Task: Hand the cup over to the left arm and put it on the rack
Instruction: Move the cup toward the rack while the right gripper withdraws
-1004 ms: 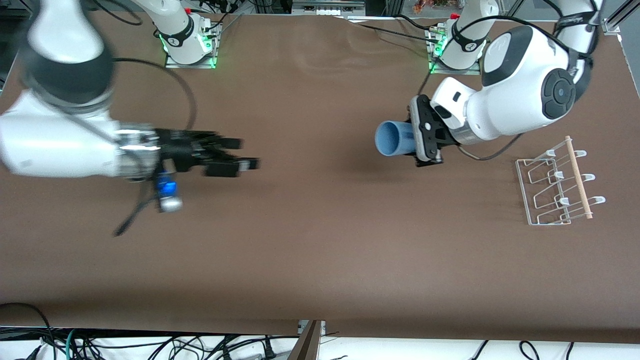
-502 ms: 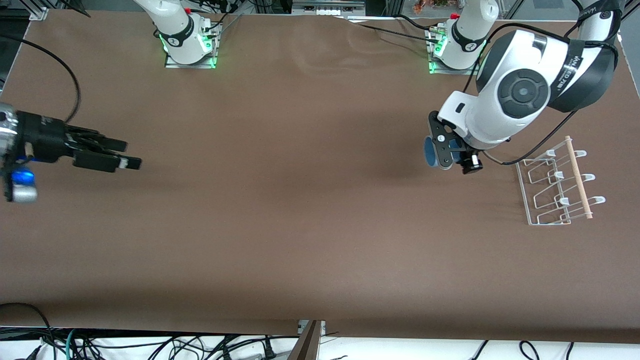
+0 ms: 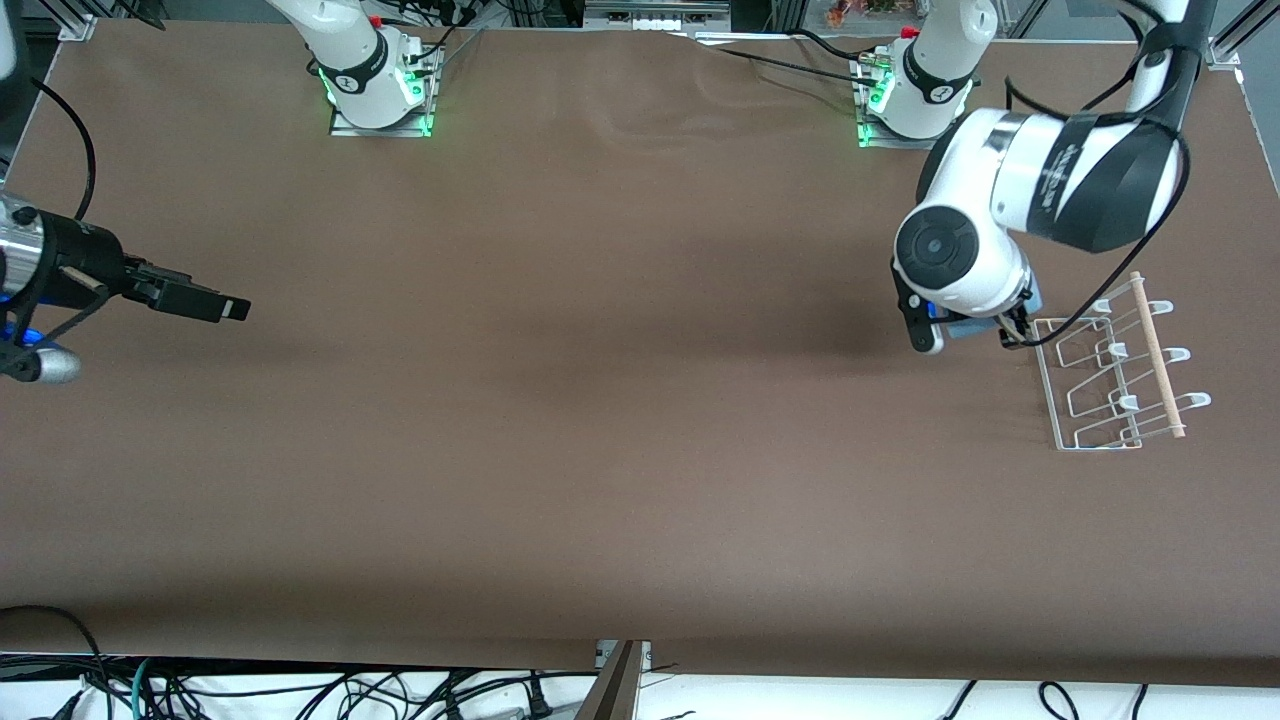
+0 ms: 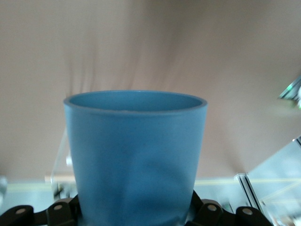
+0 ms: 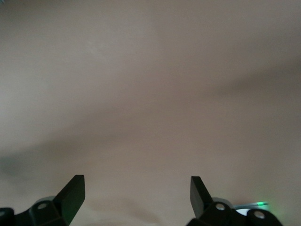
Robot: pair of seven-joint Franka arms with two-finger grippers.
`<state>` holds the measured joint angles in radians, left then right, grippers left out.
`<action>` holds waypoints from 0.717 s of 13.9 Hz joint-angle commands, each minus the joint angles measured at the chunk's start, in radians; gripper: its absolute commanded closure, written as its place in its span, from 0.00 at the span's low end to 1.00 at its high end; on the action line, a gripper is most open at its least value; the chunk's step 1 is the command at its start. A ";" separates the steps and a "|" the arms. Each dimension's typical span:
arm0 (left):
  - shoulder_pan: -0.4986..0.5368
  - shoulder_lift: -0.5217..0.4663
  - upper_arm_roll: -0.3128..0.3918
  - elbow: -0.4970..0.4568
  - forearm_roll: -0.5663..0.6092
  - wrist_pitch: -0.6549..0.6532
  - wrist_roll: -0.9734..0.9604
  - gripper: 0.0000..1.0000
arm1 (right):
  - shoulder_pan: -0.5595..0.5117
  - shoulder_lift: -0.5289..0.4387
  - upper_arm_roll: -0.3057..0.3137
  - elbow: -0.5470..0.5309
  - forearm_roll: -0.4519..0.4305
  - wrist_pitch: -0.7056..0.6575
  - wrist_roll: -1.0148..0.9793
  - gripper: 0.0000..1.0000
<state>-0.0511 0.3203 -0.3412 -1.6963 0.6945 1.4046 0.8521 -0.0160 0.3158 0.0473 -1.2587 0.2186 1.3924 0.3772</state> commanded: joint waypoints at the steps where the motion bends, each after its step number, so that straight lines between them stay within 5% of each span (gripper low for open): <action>1: -0.006 0.042 -0.002 0.012 0.159 -0.055 -0.054 0.86 | 0.007 -0.212 0.011 -0.305 -0.062 0.149 -0.084 0.01; 2: 0.008 0.060 0.002 0.012 0.218 -0.073 -0.051 0.83 | 0.008 -0.252 0.016 -0.364 -0.091 0.190 -0.102 0.01; 5: 0.031 0.104 0.010 0.001 0.347 -0.128 -0.047 0.98 | 0.008 -0.297 0.071 -0.447 -0.212 0.259 -0.170 0.01; 10: 0.066 0.201 0.008 -0.019 0.554 -0.228 -0.048 1.00 | 0.005 -0.313 0.059 -0.467 -0.261 0.327 -0.279 0.01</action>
<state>-0.0067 0.5051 -0.3253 -1.7115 1.1818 1.1975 0.8093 -0.0046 0.0328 0.1146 -1.6908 -0.0126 1.6979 0.1655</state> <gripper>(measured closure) 0.291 0.009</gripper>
